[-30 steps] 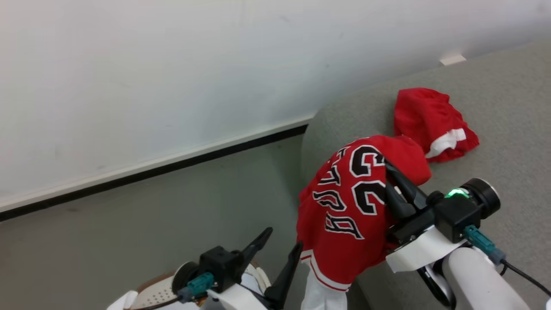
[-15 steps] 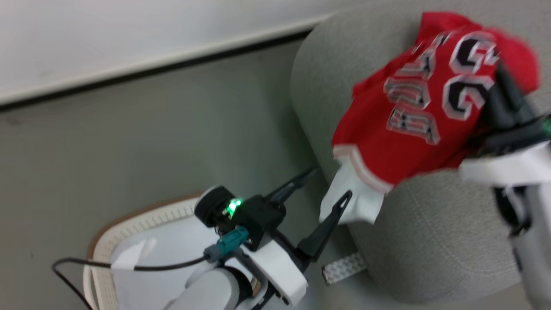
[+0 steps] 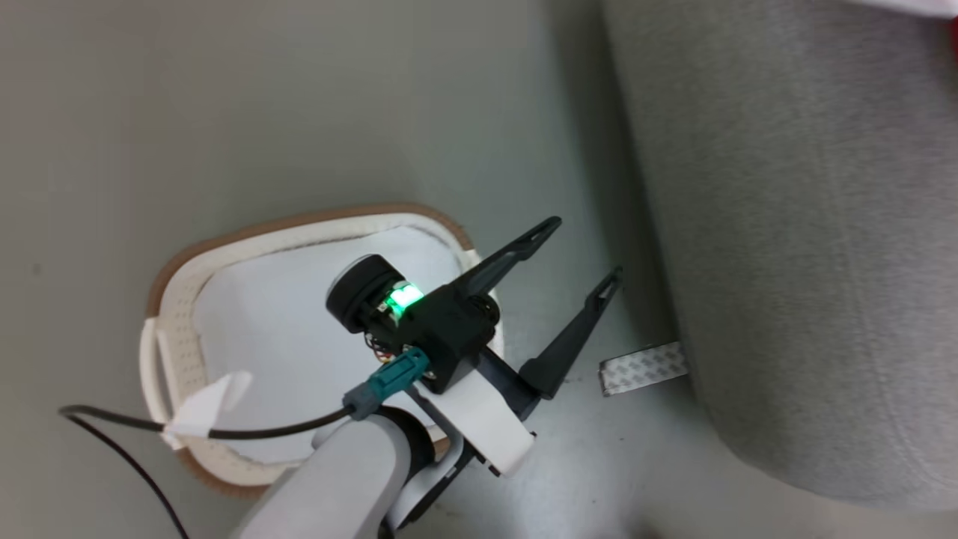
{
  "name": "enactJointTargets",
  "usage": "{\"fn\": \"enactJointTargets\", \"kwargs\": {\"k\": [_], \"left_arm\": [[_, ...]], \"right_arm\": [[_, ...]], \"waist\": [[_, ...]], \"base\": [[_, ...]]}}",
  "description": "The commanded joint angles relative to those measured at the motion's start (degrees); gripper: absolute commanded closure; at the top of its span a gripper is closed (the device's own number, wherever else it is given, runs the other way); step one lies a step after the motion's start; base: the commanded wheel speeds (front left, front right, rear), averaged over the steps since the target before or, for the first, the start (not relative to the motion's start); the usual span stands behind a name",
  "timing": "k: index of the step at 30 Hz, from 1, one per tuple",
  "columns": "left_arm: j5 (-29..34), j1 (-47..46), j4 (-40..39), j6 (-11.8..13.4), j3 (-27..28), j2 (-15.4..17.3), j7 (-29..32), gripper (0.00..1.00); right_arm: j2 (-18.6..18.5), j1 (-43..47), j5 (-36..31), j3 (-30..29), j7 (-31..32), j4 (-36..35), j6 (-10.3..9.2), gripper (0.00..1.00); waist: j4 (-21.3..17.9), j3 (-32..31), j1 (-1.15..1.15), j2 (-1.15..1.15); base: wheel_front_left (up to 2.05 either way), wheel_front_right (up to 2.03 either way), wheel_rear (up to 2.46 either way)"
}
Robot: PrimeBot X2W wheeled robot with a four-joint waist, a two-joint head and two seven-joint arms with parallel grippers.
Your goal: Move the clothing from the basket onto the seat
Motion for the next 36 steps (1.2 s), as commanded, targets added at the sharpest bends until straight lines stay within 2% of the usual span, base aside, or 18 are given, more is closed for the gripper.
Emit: {"fn": "enactJointTargets", "kwargs": {"k": [1,7,10,11,13,14,18,23,30,36], "left_arm": [[0.7,-0.4,0.0,0.3,0.3,0.5,-0.6,0.00],[-0.3,1.5,1.1,1.0,1.0,1.3,-2.1,0.00],[-0.8,2.8,1.9,1.7,1.6,1.8,-3.1,0.00],[-1.0,3.3,2.1,1.9,1.9,1.9,-3.5,0.00],[-1.3,4.3,2.8,2.4,2.4,2.2,-4.3,0.00],[-1.6,4.8,3.0,2.7,2.6,2.3,-4.7,0.00],[-2.2,7.3,4.7,3.7,3.6,3.0,-7.6,0.00],[-3.7,12.0,7.4,6.4,6.2,3.5,-12.0,0.00],[-6.1,19.4,11.4,9.5,9.1,2.3,-17.5,0.00],[-7.9,26.3,13.8,12.3,13.4,1.4,-19.1,0.00]], "right_arm": [[-0.3,-0.2,-0.6,-1.3,0.0,1.3,-0.13,1.00],[1.6,7.5,-3.8,-8.8,0.0,6.6,-0.14,1.00],[5.6,14.2,-3.8,-11.0,0.0,6.2,-0.13,1.00],[7.0,16.6,-3.6,-11.3,0.0,5.9,-0.13,0.95],[9.1,21.2,-3.3,-11.1,0.0,4.3,-0.13,0.53],[10.0,23.6,-3.4,-10.8,0.0,3.0,-0.13,0.00],[15.1,33.2,-3.0,-11.1,0.0,-2.4,-0.13,0.00],[18.6,43.4,-4.8,-7.6,0.0,-10.2,-0.13,0.00],[20.7,55.1,-6.8,-1.6,0.0,-18.3,-0.13,0.00],[21.1,62.0,-7.4,5.1,0.0,-20.7,-0.14,0.00]], "waist": [[2.4,2.3,-0.02,0.00],[2.3,0.8,-0.02,0.00],[1.7,-1.0,-0.02,0.00],[1.5,-1.7,-0.02,0.00],[0.9,-3.5,-0.02,0.00],[0.7,-4.4,-0.02,0.00],[0.1,-8.9,-0.02,0.00],[-0.4,-15.7,-0.02,0.00],[2.2,-25.7,-0.02,0.00],[5.6,-32.8,-0.02,0.00]], "base": [[0.00,0.00,0.00],[0.00,0.00,0.00],[0.00,0.00,0.00],[0.00,0.00,0.00],[0.00,0.00,0.00],[0.00,0.00,0.00],[0.00,0.00,0.00],[0.00,0.00,0.00],[0.00,0.00,0.00],[0.00,0.00,0.00]]}}
